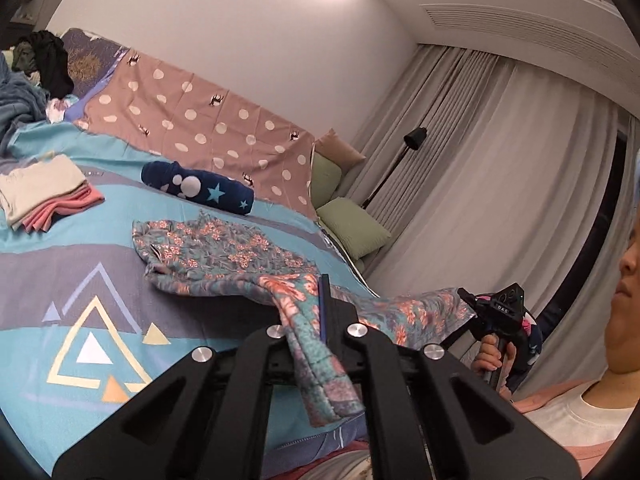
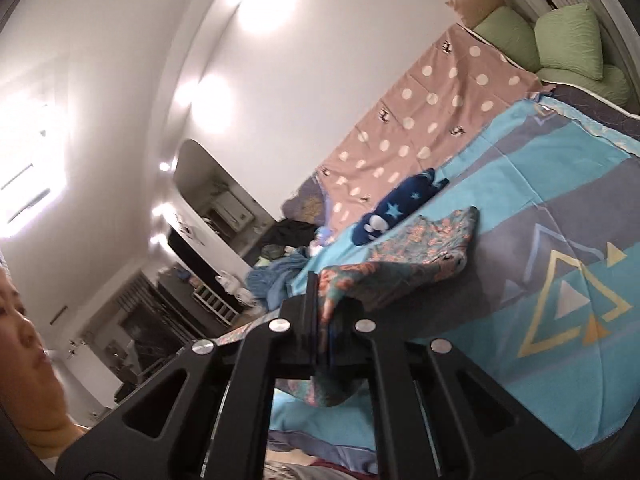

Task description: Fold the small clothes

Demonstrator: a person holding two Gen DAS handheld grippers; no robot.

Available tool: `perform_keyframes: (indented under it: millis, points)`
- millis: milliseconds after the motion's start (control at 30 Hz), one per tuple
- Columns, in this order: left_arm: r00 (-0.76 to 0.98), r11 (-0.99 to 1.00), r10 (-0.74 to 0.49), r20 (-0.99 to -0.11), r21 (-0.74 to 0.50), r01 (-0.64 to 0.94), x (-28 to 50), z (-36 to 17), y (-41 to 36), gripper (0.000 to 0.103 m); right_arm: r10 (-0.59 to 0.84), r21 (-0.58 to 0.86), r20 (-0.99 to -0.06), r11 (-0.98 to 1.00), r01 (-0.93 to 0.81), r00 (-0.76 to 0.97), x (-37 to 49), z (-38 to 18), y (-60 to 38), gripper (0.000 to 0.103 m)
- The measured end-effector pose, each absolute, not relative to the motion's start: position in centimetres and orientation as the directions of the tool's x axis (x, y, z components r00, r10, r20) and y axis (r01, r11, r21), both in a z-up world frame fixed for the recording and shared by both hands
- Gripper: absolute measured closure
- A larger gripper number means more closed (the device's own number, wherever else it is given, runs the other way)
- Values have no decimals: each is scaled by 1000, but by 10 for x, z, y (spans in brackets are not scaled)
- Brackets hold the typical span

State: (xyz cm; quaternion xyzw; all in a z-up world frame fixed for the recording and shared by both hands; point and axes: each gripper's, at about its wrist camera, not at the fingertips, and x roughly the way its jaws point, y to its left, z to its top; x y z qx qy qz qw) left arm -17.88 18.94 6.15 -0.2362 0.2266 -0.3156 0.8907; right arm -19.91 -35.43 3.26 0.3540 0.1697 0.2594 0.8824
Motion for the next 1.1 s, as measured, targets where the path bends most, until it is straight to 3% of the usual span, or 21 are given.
perform_keyframes:
  millis: [200, 400, 1100]
  points:
    - [672, 671, -669, -317, -646, 364, -131, 33, 192, 101, 577, 777, -189, 583, -239, 794, -149, 3, -350, 99]
    - [669, 659, -673, -316, -666, 349, -94, 28, 189, 101, 552, 769, -215, 604, -209, 806, -114, 3, -354, 96]
    - [685, 761, -598, -416, -562, 324, 54, 46, 169, 101, 470, 668, -357, 733, -131, 807, 47, 15, -347, 96]
